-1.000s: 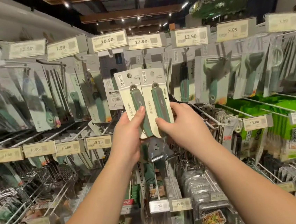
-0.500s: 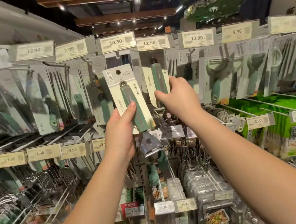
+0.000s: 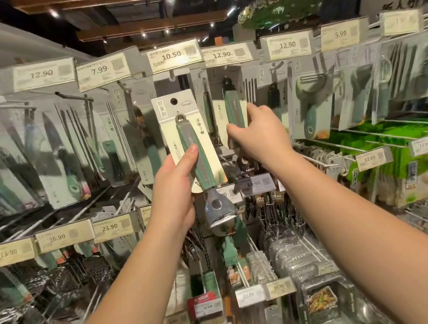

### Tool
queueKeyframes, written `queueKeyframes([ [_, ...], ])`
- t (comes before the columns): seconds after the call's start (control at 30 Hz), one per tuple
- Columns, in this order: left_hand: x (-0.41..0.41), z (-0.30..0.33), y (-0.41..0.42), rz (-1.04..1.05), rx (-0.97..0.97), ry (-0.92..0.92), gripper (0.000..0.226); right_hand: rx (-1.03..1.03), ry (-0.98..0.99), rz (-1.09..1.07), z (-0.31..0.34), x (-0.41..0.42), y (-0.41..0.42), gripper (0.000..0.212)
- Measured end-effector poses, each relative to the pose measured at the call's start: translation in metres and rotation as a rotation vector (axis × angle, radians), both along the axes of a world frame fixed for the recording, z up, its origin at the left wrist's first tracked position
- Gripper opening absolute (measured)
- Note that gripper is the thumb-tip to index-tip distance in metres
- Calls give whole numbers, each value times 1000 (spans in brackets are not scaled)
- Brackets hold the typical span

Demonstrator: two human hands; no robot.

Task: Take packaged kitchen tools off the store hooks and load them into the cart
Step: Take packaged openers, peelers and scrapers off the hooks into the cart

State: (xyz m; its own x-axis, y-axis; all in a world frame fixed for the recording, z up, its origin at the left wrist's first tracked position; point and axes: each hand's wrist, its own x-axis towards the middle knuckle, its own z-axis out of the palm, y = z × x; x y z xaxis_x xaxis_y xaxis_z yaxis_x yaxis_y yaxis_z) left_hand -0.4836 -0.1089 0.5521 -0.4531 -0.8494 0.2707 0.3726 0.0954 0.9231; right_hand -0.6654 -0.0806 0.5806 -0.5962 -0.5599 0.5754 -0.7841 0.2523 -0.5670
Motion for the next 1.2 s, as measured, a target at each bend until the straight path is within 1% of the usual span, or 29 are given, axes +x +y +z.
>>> queueKeyframes([
  [0.07, 3, 1, -2, -18, 3, -2, 29, 25, 13, -21, 2, 2, -4, 44],
  [0.1, 4, 2, -3, -24, 3, -3, 29, 52, 16, -30, 1, 2, -7, 45],
  [0.2, 8, 1, -6, -32, 15, -15, 28, 111, 5, -60, -4, 0, -19, 57],
  [0.23, 9, 0, -7, -35, 21, -20, 28, 111, -1, -70, -4, -1, -23, 57],
  [0.4, 11, 1, -14, -38, 37, -21, 30, 106, -71, -40, -4, -19, -61, 35],
  [0.43, 12, 2, -15, -39, 40, -16, 30, 113, -83, -40, -5, -23, -69, 35],
  [0.53, 13, 3, -20, -13, 24, -12, 31, 196, -91, -74, -3, -34, -95, 54],
  [0.6, 11, 5, -20, -4, 7, -26, 31, 212, -132, -74, -1, -41, -114, 60],
  [0.67, 9, 7, -20, -9, -4, -30, 32, 189, -180, -47, -1, -48, -131, 56],
  [0.77, 6, 12, -20, -3, -11, -41, 33, 66, -313, 34, -7, -59, -158, 39],
  [0.8, 4, 13, -21, 0, -14, -48, 32, 36, -323, 44, -8, -62, -167, 37],
  [1.0, -5, 17, -25, 18, -40, -68, 32, 86, -181, -52, -7, -75, -196, 44],
  [1.2, -11, 16, -29, 24, -30, -70, 32, 56, -167, -27, -14, -89, -213, 43],
])
